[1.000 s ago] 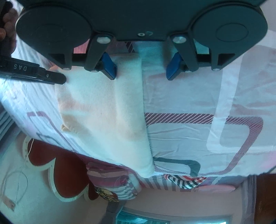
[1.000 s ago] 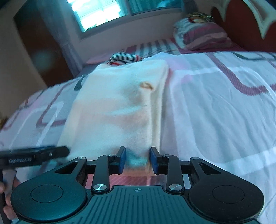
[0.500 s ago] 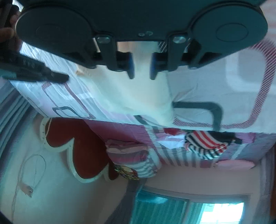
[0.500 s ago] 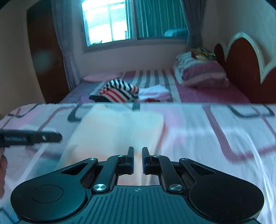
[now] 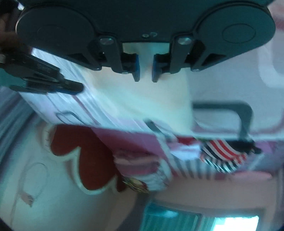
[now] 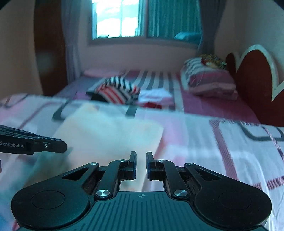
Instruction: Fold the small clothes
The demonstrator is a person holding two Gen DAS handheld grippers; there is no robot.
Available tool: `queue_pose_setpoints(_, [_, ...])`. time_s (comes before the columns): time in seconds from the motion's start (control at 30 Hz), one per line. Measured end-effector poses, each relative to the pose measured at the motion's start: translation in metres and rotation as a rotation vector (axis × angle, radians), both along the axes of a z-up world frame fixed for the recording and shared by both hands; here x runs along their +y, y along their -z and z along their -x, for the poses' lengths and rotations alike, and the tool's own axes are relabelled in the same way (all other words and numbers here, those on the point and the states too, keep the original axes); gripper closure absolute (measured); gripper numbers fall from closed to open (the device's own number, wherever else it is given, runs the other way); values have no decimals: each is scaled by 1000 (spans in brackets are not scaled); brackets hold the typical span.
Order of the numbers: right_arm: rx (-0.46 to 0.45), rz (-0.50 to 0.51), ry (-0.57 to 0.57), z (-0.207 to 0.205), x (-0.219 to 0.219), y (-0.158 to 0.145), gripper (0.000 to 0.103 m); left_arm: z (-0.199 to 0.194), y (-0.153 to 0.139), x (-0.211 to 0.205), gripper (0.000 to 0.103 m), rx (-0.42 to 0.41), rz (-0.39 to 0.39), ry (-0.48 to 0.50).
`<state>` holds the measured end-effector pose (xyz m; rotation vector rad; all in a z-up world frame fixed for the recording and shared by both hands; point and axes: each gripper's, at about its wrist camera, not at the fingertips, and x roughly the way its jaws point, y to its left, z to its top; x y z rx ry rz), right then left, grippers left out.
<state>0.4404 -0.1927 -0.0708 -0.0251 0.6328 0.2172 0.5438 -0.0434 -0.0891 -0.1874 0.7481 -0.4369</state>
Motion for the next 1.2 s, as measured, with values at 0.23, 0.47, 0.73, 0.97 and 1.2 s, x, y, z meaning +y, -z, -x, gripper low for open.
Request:
queue_pose_setpoints(0.23, [110, -7, -50, -50, 14, 34, 94, -47, 27, -5, 91, 103, 20, -14])
queue_pose_setpoints(0.47, [91, -44, -22, -27, 3, 6, 93, 3, 2, -3, 92, -11, -66, 16])
queue_pose_setpoints(0.73, [98, 54, -121, 13, 18, 18, 93, 36, 10, -5, 92, 1, -78, -9])
queue_pose_setpoints(0.97, [95, 26, -111, 37, 18, 1, 93, 70, -3, -15, 86, -23, -218, 2])
queue_pose_setpoints(1.2, [153, 4, -130, 75, 19, 4, 93, 118, 11, -23, 84, -3, -338, 22])
